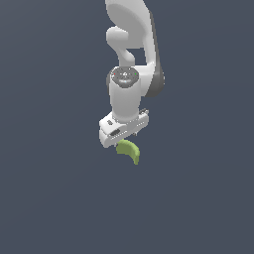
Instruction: Pick up the object and move it to a goal position.
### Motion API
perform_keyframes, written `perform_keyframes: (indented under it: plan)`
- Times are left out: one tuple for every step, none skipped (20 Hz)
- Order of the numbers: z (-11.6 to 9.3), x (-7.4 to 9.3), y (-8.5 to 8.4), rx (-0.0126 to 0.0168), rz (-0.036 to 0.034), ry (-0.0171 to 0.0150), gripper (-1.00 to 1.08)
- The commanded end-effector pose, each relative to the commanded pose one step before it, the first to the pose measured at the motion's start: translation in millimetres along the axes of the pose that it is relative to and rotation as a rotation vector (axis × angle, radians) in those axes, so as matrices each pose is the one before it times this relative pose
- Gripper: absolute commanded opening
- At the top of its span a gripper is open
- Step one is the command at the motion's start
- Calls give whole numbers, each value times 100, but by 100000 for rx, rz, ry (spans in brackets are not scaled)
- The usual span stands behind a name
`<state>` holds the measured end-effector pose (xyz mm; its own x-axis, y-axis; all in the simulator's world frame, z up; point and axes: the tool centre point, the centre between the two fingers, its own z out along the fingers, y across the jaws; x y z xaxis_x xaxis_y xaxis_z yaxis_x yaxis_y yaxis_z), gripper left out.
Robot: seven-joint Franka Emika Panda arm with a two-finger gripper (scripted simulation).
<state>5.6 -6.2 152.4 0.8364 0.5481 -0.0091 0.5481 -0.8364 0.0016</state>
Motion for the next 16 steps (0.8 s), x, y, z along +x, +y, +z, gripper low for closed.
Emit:
perform_keyframes:
  plan:
    - [131,230,-127,5,-7429,128,100]
    - [51,94,-44,3,-2896,55,100]
    - [49,94,-41,2,-2867,58,100]
    - [46,91,-36,1,-2733,58,100]
    - [43,87,-32,0,-2584,57,100]
    - [40,83,-28,-1,-2436,56,100]
    - [37,79,-25,-2,-2288,55,100]
    - [34,75,-22,-3,-2140,53,100]
    - [32,70,-18,-3,-1991,51,100]
    - [29,65,-16,-4,-1843,48,100]
    - [26,60,-14,-4,-1696,45,100]
    - [24,54,-11,-5,-1547,42,100]
    - [21,50,-10,-5,-1401,39,100]
    - [19,45,-8,-5,-1252,35,100]
    - [17,40,-7,-5,-1107,32,100]
    - [14,34,-5,-4,-956,28,100]
